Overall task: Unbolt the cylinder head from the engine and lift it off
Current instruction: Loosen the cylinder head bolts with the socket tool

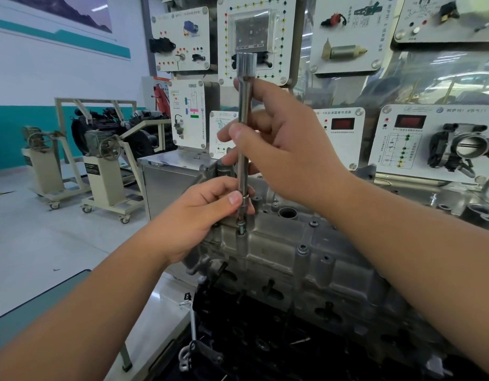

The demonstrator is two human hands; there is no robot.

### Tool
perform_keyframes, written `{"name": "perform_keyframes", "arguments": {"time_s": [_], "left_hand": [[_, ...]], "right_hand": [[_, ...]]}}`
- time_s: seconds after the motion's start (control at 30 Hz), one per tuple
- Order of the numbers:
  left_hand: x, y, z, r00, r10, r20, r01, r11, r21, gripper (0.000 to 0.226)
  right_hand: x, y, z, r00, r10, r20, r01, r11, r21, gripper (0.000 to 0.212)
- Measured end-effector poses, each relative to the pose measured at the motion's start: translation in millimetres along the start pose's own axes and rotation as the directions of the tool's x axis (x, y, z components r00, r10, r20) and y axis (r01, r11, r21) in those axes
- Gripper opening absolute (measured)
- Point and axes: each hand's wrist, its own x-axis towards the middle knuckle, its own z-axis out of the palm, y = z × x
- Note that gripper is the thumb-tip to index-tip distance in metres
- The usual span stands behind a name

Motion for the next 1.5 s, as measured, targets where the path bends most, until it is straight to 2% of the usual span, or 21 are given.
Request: {"name": "perform_keyframes", "arguments": {"time_s": [0.13, 0.33, 0.53, 0.73, 0.9, 1.1, 1.3, 1.43, 1.5], "left_hand": [[0.9, -2.2, 1.4, 0.999, 0.049, -0.024, -0.048, 0.999, 0.022, 0.012], [0.4, -2.3, -0.3, 1.000, 0.002, -0.010, -0.003, 1.000, -0.005, 0.015], [2.2, -3.3, 3.0, 0.998, 0.048, -0.041, -0.046, 0.998, 0.034, 0.014], [-0.1, -0.9, 0.1, 1.000, 0.000, 0.006, 0.000, 1.000, 0.011, 0.014], [2.8, -5.0, 3.7, 0.997, 0.058, -0.046, -0.055, 0.997, 0.045, 0.011], [-0.1, -2.5, 0.1, 1.000, 0.011, 0.008, -0.011, 1.000, 0.012, 0.018], [1.9, -7.4, 4.9, 0.994, 0.091, -0.065, -0.086, 0.993, 0.077, 0.008], [-0.2, -4.6, 2.5, 0.998, 0.058, -0.005, -0.058, 0.998, 0.028, 0.016], [-0.5, -2.2, 1.1, 0.999, 0.029, 0.013, -0.030, 0.999, 0.024, 0.020]], "right_hand": [[-0.4, 0.5, -0.5, 0.999, -0.026, -0.024, 0.025, 1.000, -0.019, 0.031], [-0.1, -2.4, 0.0, 0.999, -0.017, 0.047, 0.017, 1.000, -0.001, 0.035], [-0.1, -1.5, 0.0, 0.998, -0.029, -0.064, 0.029, 1.000, -0.013, 0.028], [-0.5, -2.6, 1.0, 1.000, -0.013, 0.025, 0.014, 1.000, -0.018, 0.026], [-0.2, -1.5, -0.4, 0.998, -0.003, -0.061, 0.001, 1.000, -0.029, 0.023], [-0.5, -3.5, 0.8, 0.998, -0.018, 0.058, 0.018, 1.000, -0.003, 0.028], [-0.1, -0.7, 1.0, 0.999, 0.039, -0.031, -0.038, 0.999, 0.023, 0.031], [-0.2, -2.9, -0.1, 0.998, 0.004, 0.066, -0.004, 1.000, -0.004, 0.028], [-1.1, -2.8, 0.6, 0.998, -0.002, 0.065, 0.003, 1.000, -0.025, 0.027]]}}
